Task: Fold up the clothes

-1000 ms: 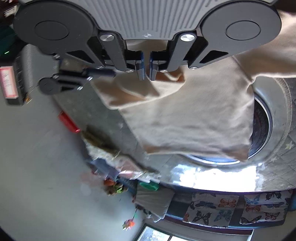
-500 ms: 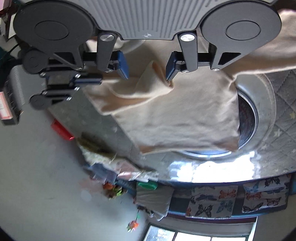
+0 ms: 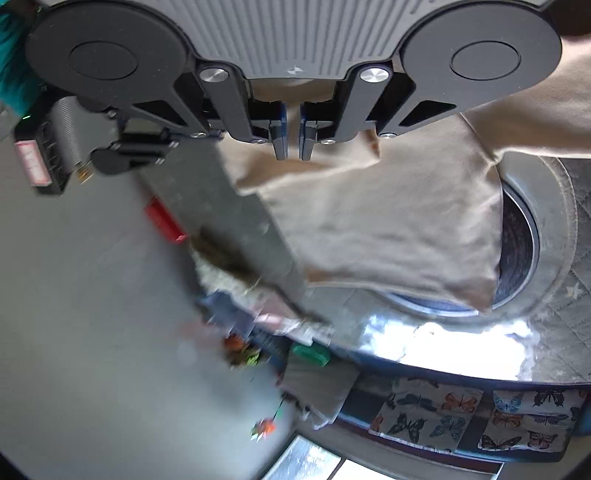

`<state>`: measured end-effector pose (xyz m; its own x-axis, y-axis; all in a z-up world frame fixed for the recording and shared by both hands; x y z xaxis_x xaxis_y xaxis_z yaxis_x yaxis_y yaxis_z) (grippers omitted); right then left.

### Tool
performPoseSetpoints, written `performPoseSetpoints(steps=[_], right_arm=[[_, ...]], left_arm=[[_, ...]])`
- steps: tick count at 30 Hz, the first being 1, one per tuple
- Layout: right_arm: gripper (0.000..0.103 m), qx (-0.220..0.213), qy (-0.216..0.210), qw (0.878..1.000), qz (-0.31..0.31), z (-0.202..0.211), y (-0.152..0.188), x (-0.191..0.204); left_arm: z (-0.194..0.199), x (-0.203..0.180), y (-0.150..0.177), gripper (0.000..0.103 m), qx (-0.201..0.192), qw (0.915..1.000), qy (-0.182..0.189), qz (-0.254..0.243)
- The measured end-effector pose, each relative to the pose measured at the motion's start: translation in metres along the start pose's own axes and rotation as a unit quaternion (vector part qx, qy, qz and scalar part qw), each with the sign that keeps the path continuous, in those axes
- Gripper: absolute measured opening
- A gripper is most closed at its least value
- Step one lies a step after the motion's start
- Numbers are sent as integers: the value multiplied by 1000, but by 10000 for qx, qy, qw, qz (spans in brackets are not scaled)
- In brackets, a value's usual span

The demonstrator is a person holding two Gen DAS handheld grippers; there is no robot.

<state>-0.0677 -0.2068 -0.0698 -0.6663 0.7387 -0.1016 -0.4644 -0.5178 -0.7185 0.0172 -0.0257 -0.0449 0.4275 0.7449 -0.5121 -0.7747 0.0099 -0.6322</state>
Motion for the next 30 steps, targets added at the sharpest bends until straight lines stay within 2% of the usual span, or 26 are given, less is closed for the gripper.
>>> performPoseSetpoints(steps=[3,5,8,9,10,12,13,14,16,17,18,19,20,22,24,26,30], right_arm=[[1,134,-206,9997,49,3,6,1],[3,210,-209,9995,72,0,10,2],[5,232,-183,9996,1,-3,13,3],[5,239,-174,9996,-23,-4,14,3],[9,206,-131,9997,-19,-4,12,3],[26,227,-50,9997,-51,-7,11,3],[37,224,-15,9997,-80,-8,10,3],[48,219,20,9997,-110,-9,10,3],[58,203,100,9994,-256,-9,10,2],[67,171,91,9991,-382,-7,10,0],[73,137,81,9986,-510,-4,10,-2],[87,119,91,9982,-585,-3,11,-3],[91,78,146,9973,-714,-1,10,-7],[94,29,247,9949,-977,4,10,-16],[101,18,338,9930,-1135,4,8,-23],[102,-66,377,9920,-1206,3,4,-29],[102,-189,113,9887,-1483,-13,-5,-36]], left_arm=[[8,12,0,7,65,9992,-390,-66],[-1,25,9,10,303,9976,-623,-7],[-12,26,14,30,372,9962,-777,-99],[-16,24,13,41,353,9962,-787,-144],[-20,22,12,47,341,9958,-829,-207],[-32,19,9,52,358,9941,-960,-346],[-39,19,8,53,374,9928,-1055,-424],[-46,20,9,53,400,9923,-1083,-447],[-58,20,11,50,451,9912,-1140,-493],[-64,21,12,50,477,9907,-1168,-513],[-68,21,14,38,490,9903,-1198,-515],[-70,21,15,27,445,9896,-1242,-576],[-70,21,15,23,436,9888,-1280,-629],[-68,22,15,14,433,9897,-1256,-538],[-63,23,14,14,393,9900,-1261,-487],[-59,24,14,11,358,9891,-1339,-507],[-50,23,11,9,240,9883,-1403,-547]])
Point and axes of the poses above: each gripper's, at about its wrist camera, not at the fingertips, and z roughly against the way its jaws point, x to its left, y to its underside, the point moved 9 cm from there along -z, roughly the way its jaws point
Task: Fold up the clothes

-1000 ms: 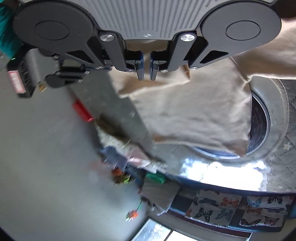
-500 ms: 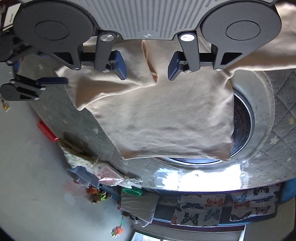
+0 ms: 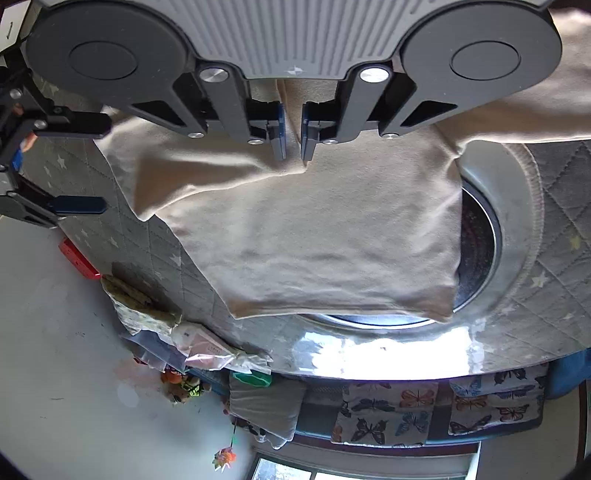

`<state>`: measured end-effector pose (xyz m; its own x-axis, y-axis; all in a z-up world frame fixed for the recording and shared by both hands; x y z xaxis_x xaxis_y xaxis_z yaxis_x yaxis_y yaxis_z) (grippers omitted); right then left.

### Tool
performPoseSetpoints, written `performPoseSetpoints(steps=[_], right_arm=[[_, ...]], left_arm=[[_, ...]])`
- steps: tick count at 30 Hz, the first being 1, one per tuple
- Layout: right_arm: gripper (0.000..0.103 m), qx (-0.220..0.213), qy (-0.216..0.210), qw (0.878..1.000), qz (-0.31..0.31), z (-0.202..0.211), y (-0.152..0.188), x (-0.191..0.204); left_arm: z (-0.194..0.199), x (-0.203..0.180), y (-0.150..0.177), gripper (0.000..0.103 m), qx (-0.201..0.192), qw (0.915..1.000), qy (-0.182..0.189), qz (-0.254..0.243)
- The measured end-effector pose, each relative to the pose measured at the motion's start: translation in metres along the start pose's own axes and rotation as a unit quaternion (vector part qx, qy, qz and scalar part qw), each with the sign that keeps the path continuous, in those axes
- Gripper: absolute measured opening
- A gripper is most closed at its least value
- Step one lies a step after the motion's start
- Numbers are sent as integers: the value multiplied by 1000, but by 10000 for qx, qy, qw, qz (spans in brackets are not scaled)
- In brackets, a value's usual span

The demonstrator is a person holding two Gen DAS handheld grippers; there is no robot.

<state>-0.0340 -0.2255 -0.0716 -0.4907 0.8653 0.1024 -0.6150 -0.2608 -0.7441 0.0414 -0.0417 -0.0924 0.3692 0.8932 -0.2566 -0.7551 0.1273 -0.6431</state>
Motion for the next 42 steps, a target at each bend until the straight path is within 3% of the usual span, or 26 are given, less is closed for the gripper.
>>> performPoseSetpoints(steps=[3,7,16,20,23,26,28,30,32,35,39,42], right_arm=[[102,76,-187,9996,-185,-20,-1,-4],[102,226,24,9991,-367,-43,8,-21],[102,128,35,9992,-390,-36,2,-20],[102,247,235,9990,-290,-39,8,-15],[103,243,273,9989,-279,-30,3,-9],[103,173,334,9993,-62,-21,-5,4],[103,106,292,9994,128,-20,-10,15],[103,113,272,9992,273,-25,-11,24],[103,219,265,9988,355,-36,-10,31],[103,443,194,9984,283,-52,-5,37],[103,789,137,9967,-114,-69,4,38],[103,794,290,9964,-22,-71,6,40]], left_arm=[[1,6,-2,8,-23,9999,-108,1],[-2,13,2,9,69,9998,-142,72],[-8,-14,-11,10,-56,9996,242,-111],[-25,-12,-4,10,114,9997,171,-163],[-15,-7,-6,11,19,9998,162,-81],[7,3,-6,28,-234,9997,59,104],[27,21,-1,48,-442,9983,-173,340],[46,38,4,53,-649,9954,-405,575],[67,56,9,56,-855,9909,-647,813],[101,98,21,57,-1166,9765,-1269,1293],[132,150,41,58,-1333,9508,-2147,1794],[153,187,57,59,-1403,9254,-2807,2124]])
Point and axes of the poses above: each gripper's, at about its wrist camera, not at the fingertips, and z roughly against the way its jaws point, x to its left, y to its underside, the point moved 9 cm from there along -z, roughly the way its jaws point
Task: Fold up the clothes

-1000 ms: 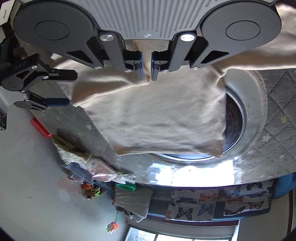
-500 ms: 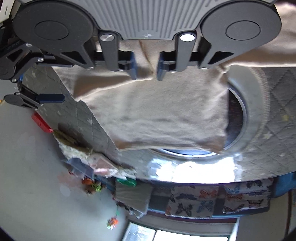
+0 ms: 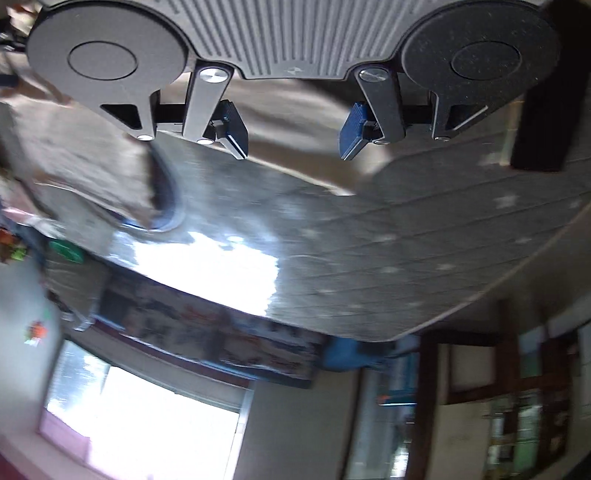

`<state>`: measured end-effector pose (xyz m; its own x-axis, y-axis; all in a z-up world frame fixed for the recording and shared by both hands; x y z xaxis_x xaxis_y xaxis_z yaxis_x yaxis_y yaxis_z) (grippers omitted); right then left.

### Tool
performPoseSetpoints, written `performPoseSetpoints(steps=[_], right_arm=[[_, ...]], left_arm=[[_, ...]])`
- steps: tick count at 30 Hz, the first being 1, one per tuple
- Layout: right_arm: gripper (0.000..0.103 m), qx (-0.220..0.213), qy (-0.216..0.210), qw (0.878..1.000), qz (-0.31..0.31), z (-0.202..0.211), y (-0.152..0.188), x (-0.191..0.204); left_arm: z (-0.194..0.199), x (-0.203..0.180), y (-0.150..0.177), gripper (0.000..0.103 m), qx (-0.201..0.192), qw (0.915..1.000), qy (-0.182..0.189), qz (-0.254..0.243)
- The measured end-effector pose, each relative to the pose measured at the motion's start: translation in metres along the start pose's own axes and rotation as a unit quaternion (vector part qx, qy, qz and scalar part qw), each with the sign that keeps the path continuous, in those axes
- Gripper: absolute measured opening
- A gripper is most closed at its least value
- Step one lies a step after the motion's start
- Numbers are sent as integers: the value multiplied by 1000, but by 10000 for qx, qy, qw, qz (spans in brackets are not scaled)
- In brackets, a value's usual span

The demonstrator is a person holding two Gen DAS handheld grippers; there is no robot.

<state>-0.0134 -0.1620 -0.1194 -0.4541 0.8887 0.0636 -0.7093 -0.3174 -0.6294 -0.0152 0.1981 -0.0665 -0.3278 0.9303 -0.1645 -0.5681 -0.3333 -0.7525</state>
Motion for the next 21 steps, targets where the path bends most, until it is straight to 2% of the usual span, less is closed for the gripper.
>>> performPoseSetpoints(steps=[3,10,15,17,19,21], right_arm=[[103,97,214,9997,89,-3,2,3],[103,430,215,9988,75,-6,-2,2],[103,355,188,9991,117,-6,0,1],[103,329,239,9991,96,-6,0,2],[103,305,295,9991,81,-6,0,2],[103,267,288,9992,95,-5,1,2]], left_arm=[[-11,22,3,62,92,9992,-317,241],[-25,32,8,62,226,9978,-329,536],[-32,33,12,60,269,9970,-364,623],[-33,34,10,53,244,9971,-427,584],[-35,36,9,32,219,9969,-507,564],[-36,39,8,17,224,9965,-414,684]])
Point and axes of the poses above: each gripper's, at about its wrist camera, not at the fingertips, and z roughly against the way its jaws point, x to its left, y to its underside, the point moved 9 cm from there along -z, roughly the way its jaws point
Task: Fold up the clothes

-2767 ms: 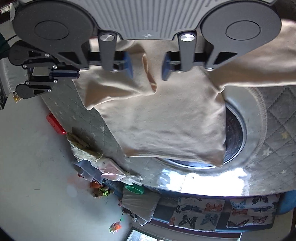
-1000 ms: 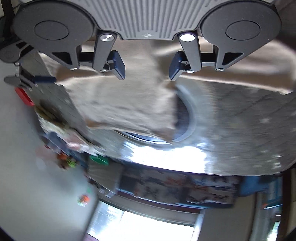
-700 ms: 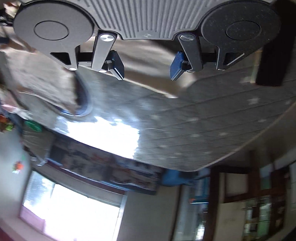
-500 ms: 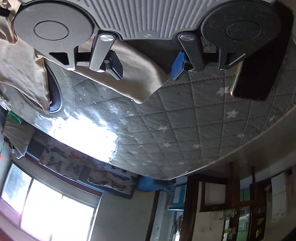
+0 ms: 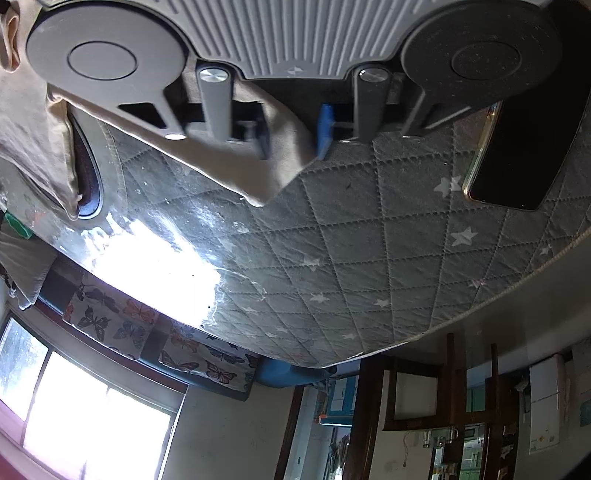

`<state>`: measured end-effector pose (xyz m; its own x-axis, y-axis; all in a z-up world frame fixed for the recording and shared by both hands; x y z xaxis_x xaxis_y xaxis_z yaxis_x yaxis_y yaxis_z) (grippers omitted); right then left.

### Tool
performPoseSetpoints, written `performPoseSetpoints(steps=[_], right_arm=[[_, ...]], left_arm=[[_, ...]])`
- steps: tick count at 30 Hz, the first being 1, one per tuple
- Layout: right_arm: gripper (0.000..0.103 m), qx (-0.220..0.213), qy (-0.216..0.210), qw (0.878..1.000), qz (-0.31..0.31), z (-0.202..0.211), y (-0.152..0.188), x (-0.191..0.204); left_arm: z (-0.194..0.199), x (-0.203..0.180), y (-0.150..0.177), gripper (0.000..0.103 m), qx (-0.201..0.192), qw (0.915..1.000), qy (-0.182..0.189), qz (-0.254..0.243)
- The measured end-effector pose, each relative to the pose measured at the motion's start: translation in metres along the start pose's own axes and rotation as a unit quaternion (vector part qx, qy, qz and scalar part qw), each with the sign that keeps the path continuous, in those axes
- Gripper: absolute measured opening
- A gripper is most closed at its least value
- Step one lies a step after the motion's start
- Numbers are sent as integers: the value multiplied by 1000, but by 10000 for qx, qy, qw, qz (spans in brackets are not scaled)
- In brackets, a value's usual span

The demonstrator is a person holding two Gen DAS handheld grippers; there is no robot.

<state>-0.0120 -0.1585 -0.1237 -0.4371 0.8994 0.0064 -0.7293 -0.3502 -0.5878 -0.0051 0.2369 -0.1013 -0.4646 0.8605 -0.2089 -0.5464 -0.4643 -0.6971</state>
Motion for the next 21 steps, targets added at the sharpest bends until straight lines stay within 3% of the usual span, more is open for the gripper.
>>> performPoseSetpoints(steps=[5,11,16,21], right_arm=[[103,-88,-15,10000,27,2,0,0],[101,-264,-35,9996,35,9,1,-3],[100,-477,-15,9988,73,22,-2,-6],[100,-566,-86,9984,-8,31,-3,-11]], left_arm=[[13,-10,-9,10,-124,9983,535,191],[56,-68,-26,9,-437,9873,1522,-109],[88,-136,-21,9,-321,9662,2504,-522],[112,-214,5,9,-23,9336,3419,-1069]])
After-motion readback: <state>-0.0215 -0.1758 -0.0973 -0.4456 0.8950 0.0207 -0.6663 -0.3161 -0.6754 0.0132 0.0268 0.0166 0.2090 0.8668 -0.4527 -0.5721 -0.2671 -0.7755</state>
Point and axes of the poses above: each gripper's, at about its wrist camera, not at the fingertips, and z roughly against the way its jaws point, x to its left, y to its underside, the point moved 9 cm from there along -z, roughly the way its jaws point
